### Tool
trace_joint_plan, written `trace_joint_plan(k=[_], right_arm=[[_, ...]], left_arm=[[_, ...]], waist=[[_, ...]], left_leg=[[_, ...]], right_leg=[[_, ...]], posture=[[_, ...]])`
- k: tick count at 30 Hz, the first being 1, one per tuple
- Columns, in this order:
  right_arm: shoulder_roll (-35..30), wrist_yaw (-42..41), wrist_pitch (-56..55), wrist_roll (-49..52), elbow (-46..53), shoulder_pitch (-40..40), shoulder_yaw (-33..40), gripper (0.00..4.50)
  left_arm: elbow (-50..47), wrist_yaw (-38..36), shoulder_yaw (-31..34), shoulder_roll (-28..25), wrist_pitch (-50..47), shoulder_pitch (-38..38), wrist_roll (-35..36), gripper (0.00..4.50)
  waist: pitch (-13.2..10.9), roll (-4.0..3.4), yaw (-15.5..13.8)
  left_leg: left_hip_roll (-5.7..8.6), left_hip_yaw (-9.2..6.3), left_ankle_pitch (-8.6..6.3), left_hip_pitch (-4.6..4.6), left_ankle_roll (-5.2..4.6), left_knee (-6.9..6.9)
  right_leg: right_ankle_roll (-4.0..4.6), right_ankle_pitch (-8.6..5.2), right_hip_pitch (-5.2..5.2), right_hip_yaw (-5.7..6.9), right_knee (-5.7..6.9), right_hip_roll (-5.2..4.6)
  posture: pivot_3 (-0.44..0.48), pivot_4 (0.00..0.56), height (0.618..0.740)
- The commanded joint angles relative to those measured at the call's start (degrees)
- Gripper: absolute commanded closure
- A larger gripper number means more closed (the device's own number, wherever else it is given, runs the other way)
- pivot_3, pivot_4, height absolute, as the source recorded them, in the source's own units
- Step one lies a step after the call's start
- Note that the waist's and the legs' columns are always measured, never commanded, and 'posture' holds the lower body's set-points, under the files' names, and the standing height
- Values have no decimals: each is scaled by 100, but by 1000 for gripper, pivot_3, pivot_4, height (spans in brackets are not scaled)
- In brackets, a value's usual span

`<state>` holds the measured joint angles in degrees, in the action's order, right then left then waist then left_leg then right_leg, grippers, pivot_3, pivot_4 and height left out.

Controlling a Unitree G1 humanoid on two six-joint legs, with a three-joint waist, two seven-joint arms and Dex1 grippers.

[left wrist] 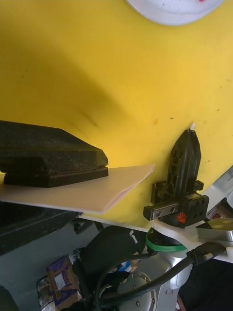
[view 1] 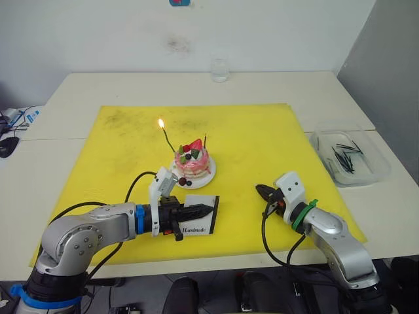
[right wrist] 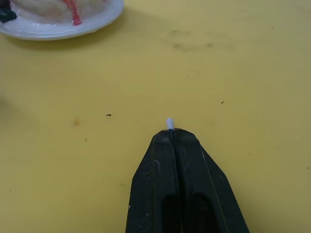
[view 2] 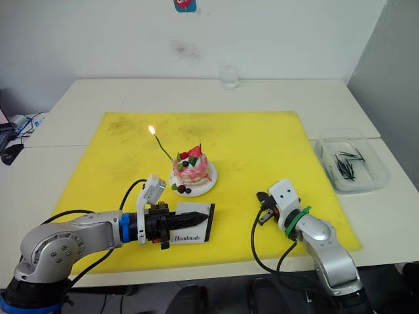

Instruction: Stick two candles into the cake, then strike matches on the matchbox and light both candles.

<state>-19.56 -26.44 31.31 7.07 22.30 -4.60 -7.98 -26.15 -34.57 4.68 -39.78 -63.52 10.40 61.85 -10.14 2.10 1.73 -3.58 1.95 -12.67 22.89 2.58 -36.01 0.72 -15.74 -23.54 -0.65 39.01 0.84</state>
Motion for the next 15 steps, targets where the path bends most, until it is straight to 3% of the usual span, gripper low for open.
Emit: trace_joint_plan(k=[1,2,15], right_arm=[[-21,37,-76,12,61,27,52,4051],[-34,39,-92,-12,51,27,25,3836],[42,98,-146,-43,-23,45,-19,3836]], left_arm=[[-84,-81,40,9,44,22,48,4500],[-90,-75,43,11,46,15,47,4500],[-74,-86,32,7,56,34,14,4500]], waist=[[0,0,0],[0,0,0],[0,0,0]], left_leg=[[0,0,0,0,0,0],[0,0,0,0,0,0],[0,0,0,-1,0,0]], right_leg=[[0,0,0,0,0,0],[0,0,0,0,0,0],[0,0,1,0,1,0]], posture=[[0,150,740],[0,150,740],[0,150,740]])
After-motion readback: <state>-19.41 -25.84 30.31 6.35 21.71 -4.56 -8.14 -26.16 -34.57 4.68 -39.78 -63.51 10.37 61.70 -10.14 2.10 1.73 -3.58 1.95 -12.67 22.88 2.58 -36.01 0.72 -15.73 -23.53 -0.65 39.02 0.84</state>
